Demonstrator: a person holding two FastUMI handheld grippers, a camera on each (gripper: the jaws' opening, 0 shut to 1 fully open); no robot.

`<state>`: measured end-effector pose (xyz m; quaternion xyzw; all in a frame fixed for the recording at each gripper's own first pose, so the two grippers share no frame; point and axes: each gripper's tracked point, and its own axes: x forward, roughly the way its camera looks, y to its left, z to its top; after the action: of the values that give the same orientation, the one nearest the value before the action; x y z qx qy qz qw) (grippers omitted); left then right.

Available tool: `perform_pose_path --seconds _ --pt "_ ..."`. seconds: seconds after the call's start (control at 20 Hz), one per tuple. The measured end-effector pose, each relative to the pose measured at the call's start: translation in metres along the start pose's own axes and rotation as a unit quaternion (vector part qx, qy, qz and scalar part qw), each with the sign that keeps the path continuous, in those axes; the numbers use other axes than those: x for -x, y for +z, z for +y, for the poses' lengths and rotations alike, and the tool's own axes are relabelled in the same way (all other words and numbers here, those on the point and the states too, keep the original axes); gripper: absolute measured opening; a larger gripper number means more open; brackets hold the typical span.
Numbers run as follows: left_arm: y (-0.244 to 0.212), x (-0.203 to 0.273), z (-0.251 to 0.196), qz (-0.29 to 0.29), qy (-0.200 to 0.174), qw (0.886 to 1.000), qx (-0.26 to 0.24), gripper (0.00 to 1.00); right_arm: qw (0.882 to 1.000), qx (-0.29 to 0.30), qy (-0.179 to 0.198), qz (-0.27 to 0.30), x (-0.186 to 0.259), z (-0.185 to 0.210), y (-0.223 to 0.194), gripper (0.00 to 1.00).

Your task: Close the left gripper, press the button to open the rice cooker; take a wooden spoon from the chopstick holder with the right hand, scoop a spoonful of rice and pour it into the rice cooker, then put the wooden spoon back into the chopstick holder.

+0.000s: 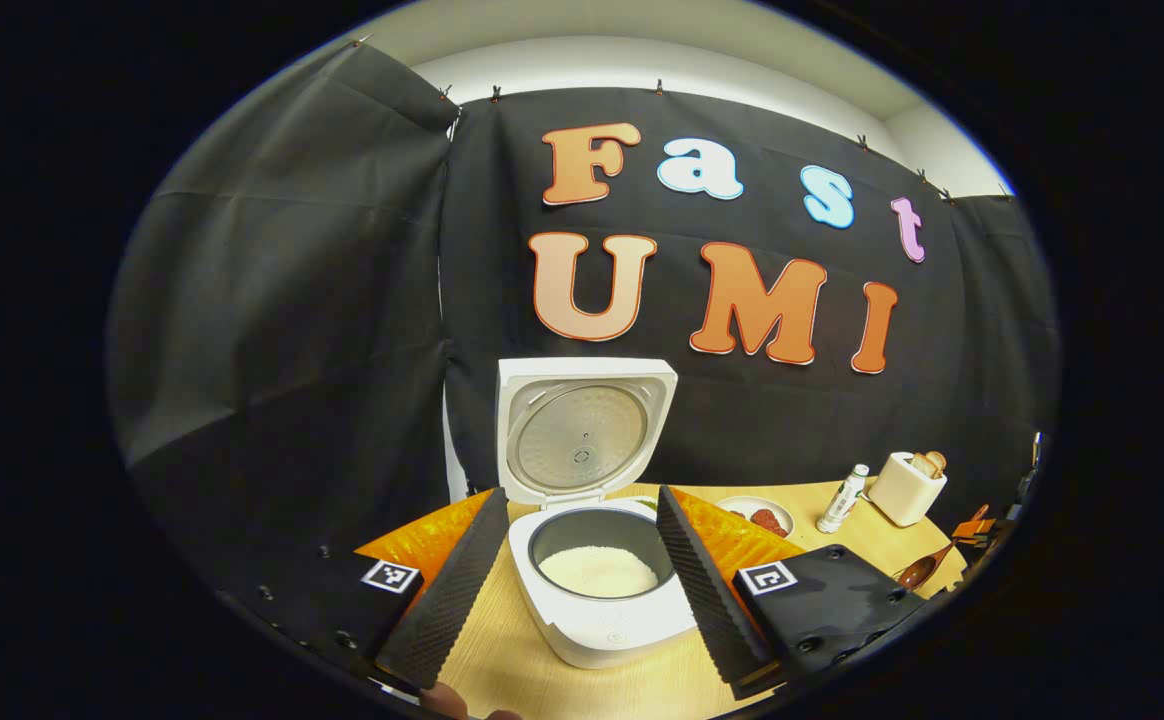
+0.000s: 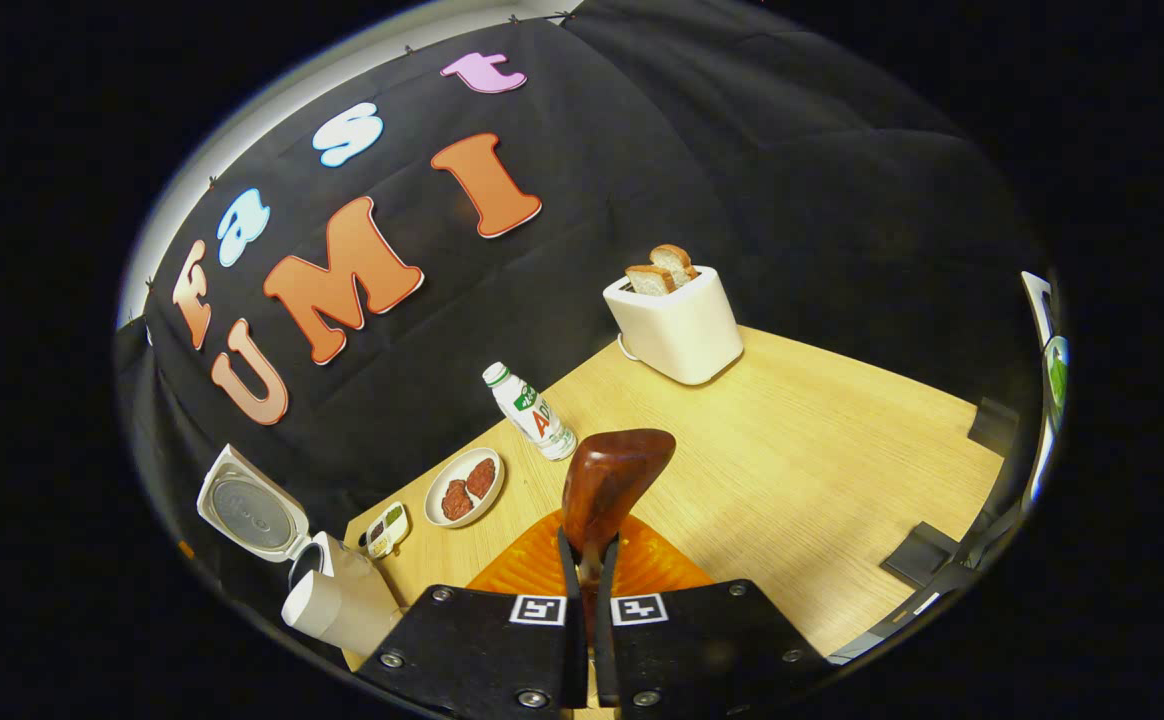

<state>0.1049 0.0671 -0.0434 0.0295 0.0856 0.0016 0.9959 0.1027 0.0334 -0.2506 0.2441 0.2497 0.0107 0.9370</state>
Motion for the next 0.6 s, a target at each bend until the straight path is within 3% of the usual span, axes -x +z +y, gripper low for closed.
perform_pose_path --seconds 0.3,0.6 --pt "-0.009 0.002 -0.001 0.012 0.009 1.000 0.005 1.00 0.998 0.048 -0.008 0.027 -0.019 -0.005 -0.033 0.06" --pt "-0.002 -0.001 0.000 0.011 0.011 1.000 0.011 1.00 0.998 0.035 -0.021 0.038 -0.026 -0.005 -0.038 0.17"
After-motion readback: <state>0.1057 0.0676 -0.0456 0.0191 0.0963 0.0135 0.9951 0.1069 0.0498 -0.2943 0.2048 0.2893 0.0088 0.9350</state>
